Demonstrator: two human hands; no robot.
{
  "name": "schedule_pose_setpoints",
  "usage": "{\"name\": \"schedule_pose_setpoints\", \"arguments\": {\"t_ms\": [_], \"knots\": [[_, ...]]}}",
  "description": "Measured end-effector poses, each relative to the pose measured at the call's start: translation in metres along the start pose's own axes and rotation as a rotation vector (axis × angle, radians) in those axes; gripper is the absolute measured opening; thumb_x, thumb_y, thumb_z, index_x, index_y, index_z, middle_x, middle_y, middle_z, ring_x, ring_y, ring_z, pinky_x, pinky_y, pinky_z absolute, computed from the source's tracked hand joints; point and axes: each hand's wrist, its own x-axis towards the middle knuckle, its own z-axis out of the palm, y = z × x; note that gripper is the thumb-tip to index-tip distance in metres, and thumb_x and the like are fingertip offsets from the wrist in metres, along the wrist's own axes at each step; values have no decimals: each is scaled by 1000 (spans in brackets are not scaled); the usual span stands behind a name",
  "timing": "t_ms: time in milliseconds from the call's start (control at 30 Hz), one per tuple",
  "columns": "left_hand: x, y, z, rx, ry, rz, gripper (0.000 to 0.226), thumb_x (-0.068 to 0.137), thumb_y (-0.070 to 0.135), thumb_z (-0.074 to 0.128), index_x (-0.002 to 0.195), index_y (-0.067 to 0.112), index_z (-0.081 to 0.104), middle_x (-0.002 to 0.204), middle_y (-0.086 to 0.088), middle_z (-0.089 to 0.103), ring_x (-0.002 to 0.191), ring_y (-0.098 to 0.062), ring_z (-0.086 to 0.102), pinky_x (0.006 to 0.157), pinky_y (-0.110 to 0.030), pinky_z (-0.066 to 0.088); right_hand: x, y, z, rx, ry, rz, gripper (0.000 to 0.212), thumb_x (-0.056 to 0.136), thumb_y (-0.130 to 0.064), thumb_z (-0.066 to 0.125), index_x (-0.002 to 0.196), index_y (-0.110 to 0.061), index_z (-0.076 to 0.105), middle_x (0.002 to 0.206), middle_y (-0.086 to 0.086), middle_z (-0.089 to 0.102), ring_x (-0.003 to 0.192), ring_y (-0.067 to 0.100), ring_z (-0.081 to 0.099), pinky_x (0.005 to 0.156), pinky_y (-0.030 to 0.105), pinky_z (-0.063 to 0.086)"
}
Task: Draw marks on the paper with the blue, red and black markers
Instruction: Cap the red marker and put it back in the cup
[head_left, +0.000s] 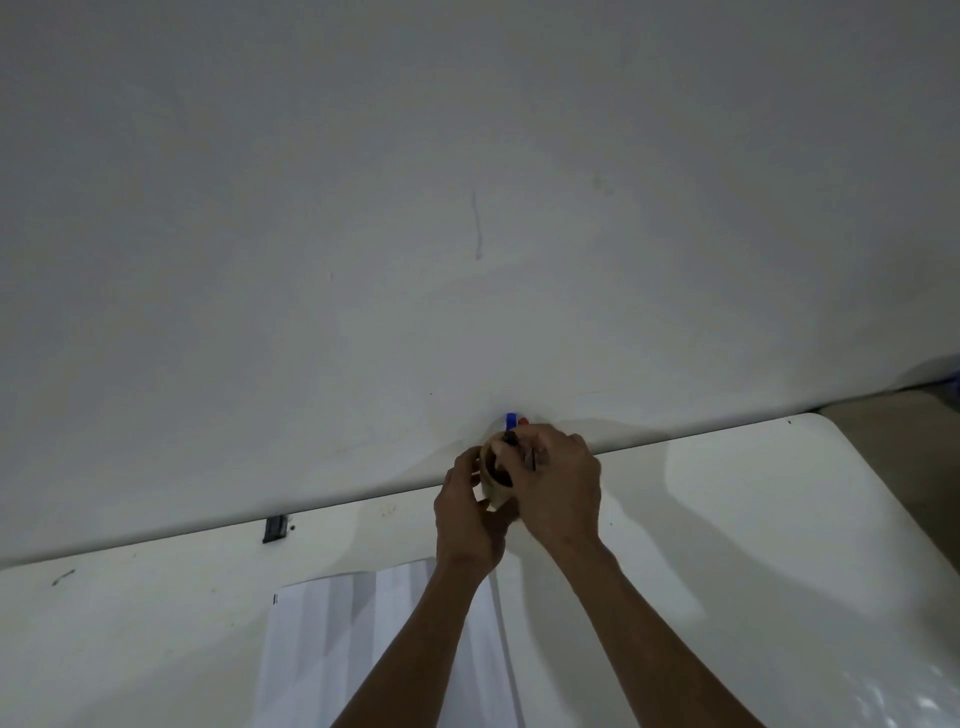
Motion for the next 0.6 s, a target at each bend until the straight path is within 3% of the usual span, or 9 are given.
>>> {"name": "schedule_pose_setpoints", "arguments": {"t_ms": [33,100,200,333,433,467,533,600], "knots": [[-2,3,-2,15,-6,-1,48,78,-5,76,114,21,60,115,-4,66,105,-21,61,68,-19,57,0,-4,-7,56,2,34,16,87,-31,78,98,-20,75,81,-7,70,75,11,60,67,18,50],[-1,3,-5,126,-17,-18,66,66,11,89,122,22,56,118,2,67,107,-17,61,81,-31,59,2,-15,-23,176,40,70,16,86,-31,79,97,-21,74,86,-6,73,77,7,66,65,7,45],[-8,6,-16,213,-55,-84,90,63,19,93,139,20,45,132,3,60,116,-17,58,97,-42,55,0,-36,-45,299,153,36,12,89,-26,76,97,-19,71,85,-16,71,79,-6,66,66,7,48],[-24,5,-50,240,15,-40,63,79,16,81,135,14,52,133,0,60,110,-13,60,89,-27,50,-16,-66,-62,475,196,25,6,97,-21,66,103,-21,65,91,-19,68,83,-1,68,71,9,50],[-42,7,-90,196,57,-10,40,86,18,75,124,13,62,120,2,67,103,-11,66,78,-13,45,-44,-84,-57,496,104,34,6,100,-23,62,104,-22,66,88,-10,70,68,9,69,63,10,51],[-49,7,-105,170,67,-7,33,87,19,73,119,14,65,115,3,70,100,-10,67,80,-14,48,-55,-87,-51,491,55,58,7,99,-24,63,104,-21,67,86,-3,71,64,11,69,61,10,50],[-63,8,-136,101,86,-15,19,89,20,71,107,22,69,105,7,73,93,-4,68,88,-29,56,-79,-94,-33,491,-56,139,11,95,-30,69,101,-21,67,86,7,72,60,12,69,60,15,52],[-78,7,-169,9,95,-50,10,91,23,68,98,28,71,96,10,74,92,-6,70,87,-42,60,-106,-99,-14,478,-165,226,16,89,-32,75,95,-20,65,86,5,74,60,11,72,60,23,55]]}}
